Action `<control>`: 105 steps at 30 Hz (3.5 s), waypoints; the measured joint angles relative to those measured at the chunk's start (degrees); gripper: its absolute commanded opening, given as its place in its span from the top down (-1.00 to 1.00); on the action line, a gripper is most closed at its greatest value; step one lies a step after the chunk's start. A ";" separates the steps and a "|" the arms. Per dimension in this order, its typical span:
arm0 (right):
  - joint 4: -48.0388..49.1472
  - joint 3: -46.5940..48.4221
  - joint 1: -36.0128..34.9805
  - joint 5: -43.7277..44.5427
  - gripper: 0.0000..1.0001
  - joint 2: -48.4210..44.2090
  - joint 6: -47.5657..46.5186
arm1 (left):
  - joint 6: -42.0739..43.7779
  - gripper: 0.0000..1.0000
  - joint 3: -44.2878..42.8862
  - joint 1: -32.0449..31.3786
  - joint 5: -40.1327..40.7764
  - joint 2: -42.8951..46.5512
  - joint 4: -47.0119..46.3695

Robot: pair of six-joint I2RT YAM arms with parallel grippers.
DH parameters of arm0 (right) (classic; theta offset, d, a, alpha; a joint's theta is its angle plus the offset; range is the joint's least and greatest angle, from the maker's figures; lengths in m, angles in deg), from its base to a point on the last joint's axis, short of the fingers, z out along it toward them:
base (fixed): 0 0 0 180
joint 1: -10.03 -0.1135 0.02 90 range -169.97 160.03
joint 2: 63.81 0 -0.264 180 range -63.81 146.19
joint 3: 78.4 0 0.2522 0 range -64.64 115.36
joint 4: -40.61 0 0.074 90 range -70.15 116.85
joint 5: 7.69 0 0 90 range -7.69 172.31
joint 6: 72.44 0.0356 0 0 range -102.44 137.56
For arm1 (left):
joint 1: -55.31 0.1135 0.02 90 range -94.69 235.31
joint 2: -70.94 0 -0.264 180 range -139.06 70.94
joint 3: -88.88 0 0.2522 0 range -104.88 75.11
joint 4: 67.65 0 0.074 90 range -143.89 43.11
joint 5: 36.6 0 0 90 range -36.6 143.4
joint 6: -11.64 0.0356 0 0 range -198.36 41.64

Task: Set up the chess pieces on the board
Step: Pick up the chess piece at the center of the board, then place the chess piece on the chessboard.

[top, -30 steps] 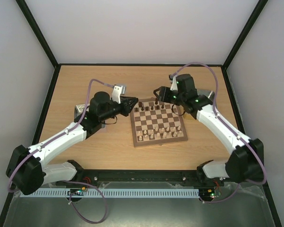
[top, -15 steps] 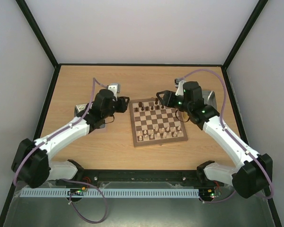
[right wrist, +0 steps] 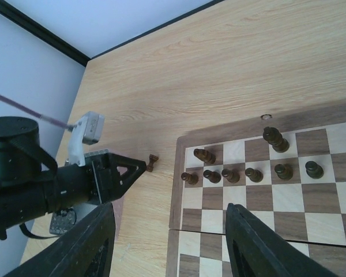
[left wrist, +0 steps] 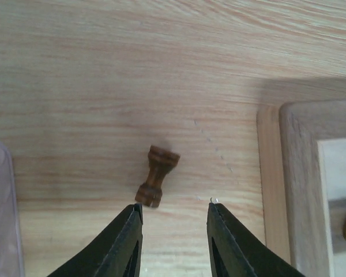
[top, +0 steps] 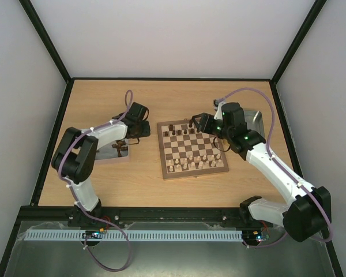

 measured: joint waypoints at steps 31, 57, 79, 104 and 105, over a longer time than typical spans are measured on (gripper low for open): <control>1.01 -0.37 0.00 -0.94 -0.03 1.86 0.57 | 7.37 0.87 -0.33 -0.63 -3.50 -1.66 -2.97; 8.52 1.14 -6.56 -12.20 0.30 5.75 2.58 | 11.54 0.86 11.50 -6.54 -44.09 19.34 -32.00; 29.83 -10.36 -6.56 -10.40 0.86 2.89 28.63 | -2.93 -0.11 15.28 -6.38 -43.65 25.03 -40.39; 54.97 -16.31 -6.56 -6.08 0.86 2.01 60.57 | -28.87 -0.03 21.51 -9.66 -31.65 23.15 -63.69; 55.21 -16.31 -6.56 -6.08 0.86 2.08 60.83 | -29.35 -0.03 21.51 -9.88 -31.63 22.49 -64.11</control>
